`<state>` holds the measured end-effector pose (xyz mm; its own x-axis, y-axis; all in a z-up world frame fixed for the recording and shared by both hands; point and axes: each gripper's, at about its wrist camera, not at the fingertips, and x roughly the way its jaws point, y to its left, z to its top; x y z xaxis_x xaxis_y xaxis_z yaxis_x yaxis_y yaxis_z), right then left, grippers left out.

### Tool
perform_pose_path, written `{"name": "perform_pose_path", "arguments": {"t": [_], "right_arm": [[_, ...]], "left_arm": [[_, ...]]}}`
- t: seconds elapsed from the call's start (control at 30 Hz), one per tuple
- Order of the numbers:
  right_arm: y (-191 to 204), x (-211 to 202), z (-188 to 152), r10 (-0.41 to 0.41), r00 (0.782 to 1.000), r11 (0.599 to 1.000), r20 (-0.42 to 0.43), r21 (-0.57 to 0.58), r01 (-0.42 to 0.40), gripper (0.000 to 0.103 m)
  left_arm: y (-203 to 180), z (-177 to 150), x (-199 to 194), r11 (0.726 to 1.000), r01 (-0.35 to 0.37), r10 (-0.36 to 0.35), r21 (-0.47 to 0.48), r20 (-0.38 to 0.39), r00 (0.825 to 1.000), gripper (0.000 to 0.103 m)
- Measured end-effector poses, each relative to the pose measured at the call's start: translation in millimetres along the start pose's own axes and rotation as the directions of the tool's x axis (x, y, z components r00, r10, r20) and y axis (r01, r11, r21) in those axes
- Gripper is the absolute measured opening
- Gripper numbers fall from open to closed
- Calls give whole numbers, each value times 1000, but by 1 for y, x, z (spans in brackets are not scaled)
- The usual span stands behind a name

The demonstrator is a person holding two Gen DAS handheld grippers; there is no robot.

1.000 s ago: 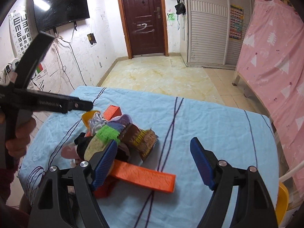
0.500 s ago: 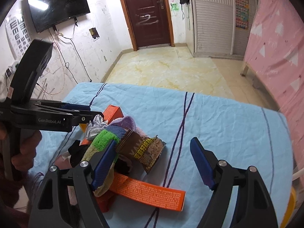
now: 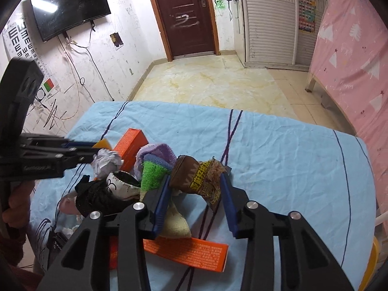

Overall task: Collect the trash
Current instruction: 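Grasp the brown snack wrapper with the right tool while the left tool grasps the yellow cup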

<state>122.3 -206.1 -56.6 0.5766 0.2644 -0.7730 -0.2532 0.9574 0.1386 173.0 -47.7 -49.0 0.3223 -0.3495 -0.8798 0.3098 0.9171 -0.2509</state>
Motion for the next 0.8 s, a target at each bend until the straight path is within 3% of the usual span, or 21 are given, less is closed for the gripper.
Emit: {"name": "perform_pose_path", "arguments": {"t": [0.13, 0.27, 0.33, 0.8], "right_arm": [[-1, 1, -2, -6, 1000, 1000, 10, 2, 6, 23], [-9, -3, -4, -8, 999, 999, 32, 31, 7, 18], [-14, -7, -3, 1, 999, 999, 47, 45, -3, 18], [-28, -40, -9, -1, 992, 997, 125, 78, -9, 18]], "left_arm": [[4, -9, -5, 1000, 5, -5, 1, 0, 1000, 8], [12, -13, -7, 1000, 15, -16, -23, -9, 1000, 7], [14, -15, -6, 1000, 7, -7, -30, -14, 1000, 1], [6, -16, -35, 997, -68, 70, -39, 64, 996, 1]]}}
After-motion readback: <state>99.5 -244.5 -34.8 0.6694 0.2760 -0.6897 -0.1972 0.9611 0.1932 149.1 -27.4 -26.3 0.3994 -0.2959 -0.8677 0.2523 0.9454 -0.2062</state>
